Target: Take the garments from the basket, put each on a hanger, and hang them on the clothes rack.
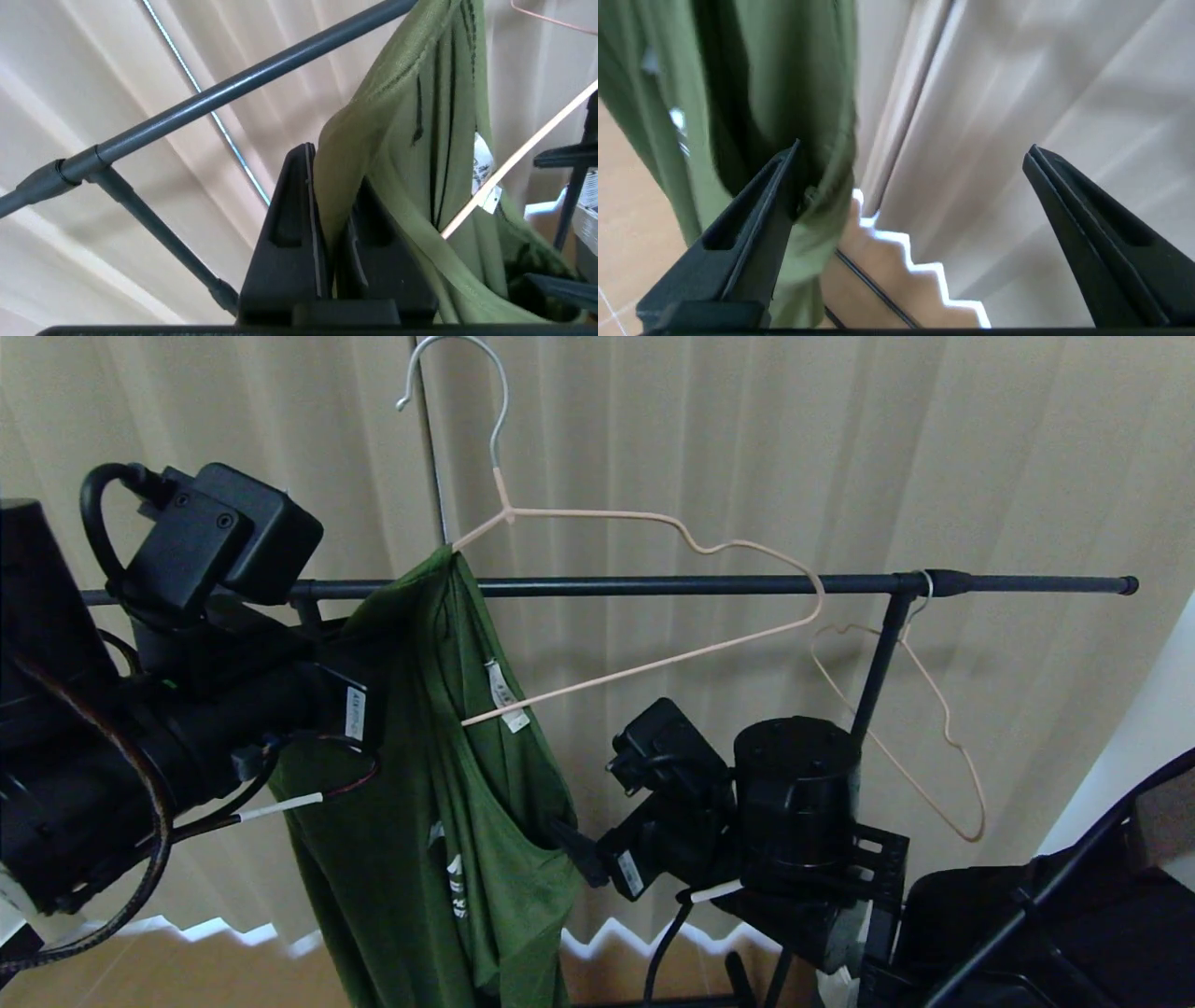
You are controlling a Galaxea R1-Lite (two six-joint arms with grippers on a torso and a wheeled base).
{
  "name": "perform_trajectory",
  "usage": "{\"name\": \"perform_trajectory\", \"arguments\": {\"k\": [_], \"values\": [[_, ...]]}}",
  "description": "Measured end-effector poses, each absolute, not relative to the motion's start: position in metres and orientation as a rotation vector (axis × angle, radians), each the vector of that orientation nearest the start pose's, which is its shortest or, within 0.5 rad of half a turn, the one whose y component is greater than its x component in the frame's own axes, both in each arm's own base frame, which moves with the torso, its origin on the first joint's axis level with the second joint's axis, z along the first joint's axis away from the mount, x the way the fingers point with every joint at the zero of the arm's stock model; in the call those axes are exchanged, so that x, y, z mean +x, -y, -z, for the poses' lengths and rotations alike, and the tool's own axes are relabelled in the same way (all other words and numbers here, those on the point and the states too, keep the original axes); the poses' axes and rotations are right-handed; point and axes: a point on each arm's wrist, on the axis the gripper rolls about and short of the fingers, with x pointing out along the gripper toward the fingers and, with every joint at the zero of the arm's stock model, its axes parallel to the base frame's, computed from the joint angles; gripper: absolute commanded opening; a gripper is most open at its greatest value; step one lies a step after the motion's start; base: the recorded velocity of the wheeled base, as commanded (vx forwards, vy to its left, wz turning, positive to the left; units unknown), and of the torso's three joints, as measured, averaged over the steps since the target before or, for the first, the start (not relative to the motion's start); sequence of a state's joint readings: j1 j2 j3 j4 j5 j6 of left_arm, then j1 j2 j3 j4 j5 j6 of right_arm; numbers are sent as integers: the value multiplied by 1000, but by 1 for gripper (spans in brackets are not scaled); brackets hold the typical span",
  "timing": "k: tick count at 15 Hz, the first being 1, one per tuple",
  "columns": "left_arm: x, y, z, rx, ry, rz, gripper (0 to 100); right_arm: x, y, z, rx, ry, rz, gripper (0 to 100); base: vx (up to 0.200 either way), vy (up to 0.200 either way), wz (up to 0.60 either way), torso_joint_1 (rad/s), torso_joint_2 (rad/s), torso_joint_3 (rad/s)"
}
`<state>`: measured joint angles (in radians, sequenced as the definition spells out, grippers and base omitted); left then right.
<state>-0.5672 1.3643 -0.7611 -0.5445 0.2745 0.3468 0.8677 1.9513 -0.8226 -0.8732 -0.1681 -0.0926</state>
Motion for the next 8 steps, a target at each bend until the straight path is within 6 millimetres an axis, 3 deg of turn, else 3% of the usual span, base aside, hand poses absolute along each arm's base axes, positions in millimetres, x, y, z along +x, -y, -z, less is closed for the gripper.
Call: {"name": "perform_trajectory", "arguments": {"k": [4,8], "values": [[192,115,-249,372,-6,298,0,240,-254,-113,-245,-247,-622,100,0,0,0,0,0,0],[191,106,-241,400,-34,271,0,247,-221,-114,-253,-287,-525,100,0,0,0,0,0,0]]}}
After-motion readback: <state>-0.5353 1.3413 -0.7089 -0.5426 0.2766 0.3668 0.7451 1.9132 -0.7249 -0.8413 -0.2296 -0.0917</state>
